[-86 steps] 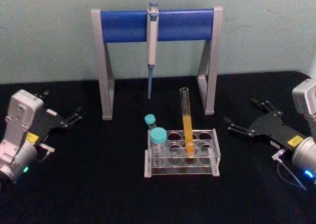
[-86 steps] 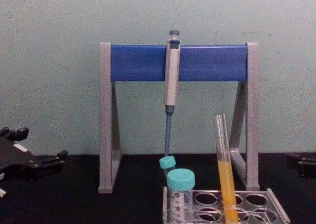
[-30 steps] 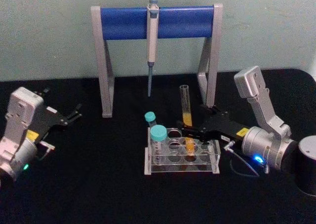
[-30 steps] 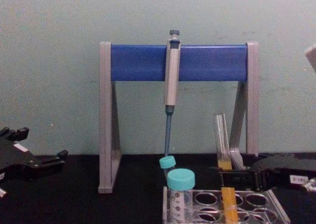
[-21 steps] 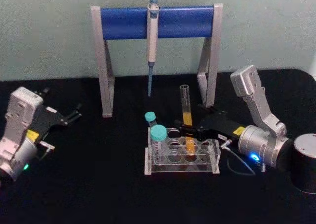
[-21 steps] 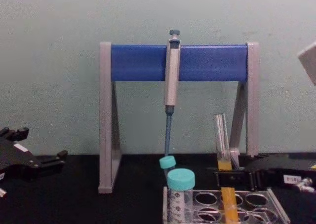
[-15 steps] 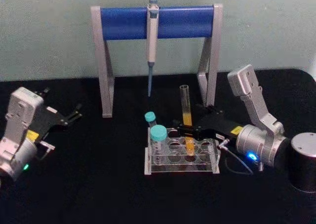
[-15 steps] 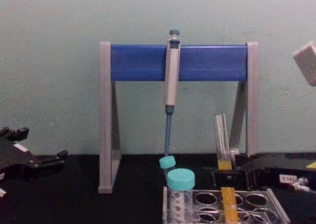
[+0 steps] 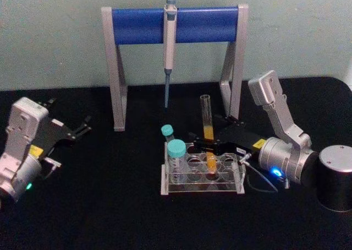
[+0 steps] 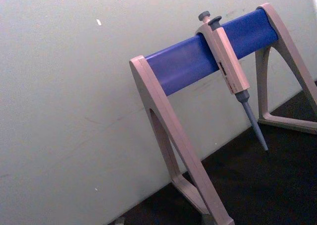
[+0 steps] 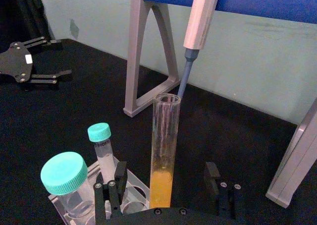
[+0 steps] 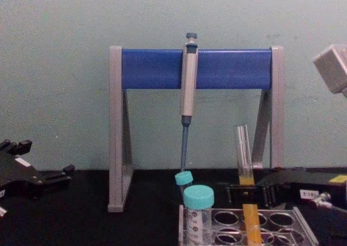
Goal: Pick up the test tube from the test tube rack, shake it, then place it back into the test tube rack.
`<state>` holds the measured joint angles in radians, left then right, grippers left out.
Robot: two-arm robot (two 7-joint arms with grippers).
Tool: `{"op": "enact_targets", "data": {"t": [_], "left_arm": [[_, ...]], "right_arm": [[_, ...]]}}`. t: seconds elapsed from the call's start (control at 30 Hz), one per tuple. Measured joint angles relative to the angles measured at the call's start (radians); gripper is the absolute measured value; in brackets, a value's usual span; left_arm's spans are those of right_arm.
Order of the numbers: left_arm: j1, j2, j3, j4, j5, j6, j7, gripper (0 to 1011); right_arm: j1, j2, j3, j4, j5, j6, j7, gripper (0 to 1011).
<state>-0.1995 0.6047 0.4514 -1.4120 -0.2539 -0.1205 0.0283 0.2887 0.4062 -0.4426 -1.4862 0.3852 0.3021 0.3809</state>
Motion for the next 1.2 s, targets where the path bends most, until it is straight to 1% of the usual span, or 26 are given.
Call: {"op": "enact_targets", "data": {"t": [0.13,0.57,0.63,0.73,0.77,0.8,0.83,0.93,0.97,1.0,1.03,1.07,1.1,1.13,1.2], "left_arm": [[0.0,0.0,0.0,0.0,0.0,0.0,0.0,1001],[0.0,0.0,0.0,0.0,0.0,0.0,0.0,1002],[0.0,0.0,0.0,0.0,0.0,0.0,0.0,1001],[0.0,0.0,0.0,0.0,0.0,0.0,0.0,1001],[0.0,0.0,0.0,0.0,0.0,0.0,0.0,1001],[0.0,0.0,0.0,0.0,0.0,0.0,0.0,1001],[0.0,0.0,0.0,0.0,0.0,0.0,0.0,1001],[0.0,0.0,0.0,0.0,0.0,0.0,0.0,1001],[0.0,0.0,0.0,0.0,0.0,0.0,0.0,1001],[0.0,0.0,0.0,0.0,0.0,0.0,0.0,1001],[0.0,0.0,0.0,0.0,0.0,0.0,0.0,1001],[0.0,0.0,0.0,0.0,0.0,0.0,0.0,1001],[0.0,0.0,0.0,0.0,0.0,0.0,0.0,1001],[0.0,0.0,0.0,0.0,0.0,0.0,0.0,1001],[0.0,0.0,0.0,0.0,0.0,0.0,0.0,1001]], "right_arm": [[0.005,-0.002,-0.004,0.001,-0.006,0.004,0.0,1000],[0.003,-0.001,-0.003,0.001,-0.005,0.003,-0.001,1000],[0.003,-0.001,-0.003,0.001,-0.005,0.003,-0.001,984],[0.003,-0.001,-0.002,0.001,-0.004,0.002,-0.001,924],[0.003,-0.001,-0.002,0.001,-0.004,0.002,-0.001,890],[0.003,-0.001,-0.002,0.001,-0.004,0.002,-0.001,883],[0.003,-0.001,-0.002,0.001,-0.004,0.002,-0.001,825],[0.002,-0.001,-0.001,0.0,-0.003,0.002,-0.001,767],[0.002,-0.001,-0.001,0.0,-0.003,0.002,-0.001,709],[0.002,-0.001,-0.001,0.0,-0.003,0.002,-0.001,691],[0.002,-0.001,-0.001,0.0,-0.003,0.002,-0.001,633],[0.002,-0.001,-0.001,0.0,-0.003,0.001,-0.001,633],[0.002,-0.001,-0.001,0.0,-0.003,0.001,-0.001,571],[0.002,-0.001,-0.001,0.0,-0.003,0.001,-0.001,571],[0.002,-0.001,-0.001,0.0,-0.003,0.001,-0.001,490]]}}
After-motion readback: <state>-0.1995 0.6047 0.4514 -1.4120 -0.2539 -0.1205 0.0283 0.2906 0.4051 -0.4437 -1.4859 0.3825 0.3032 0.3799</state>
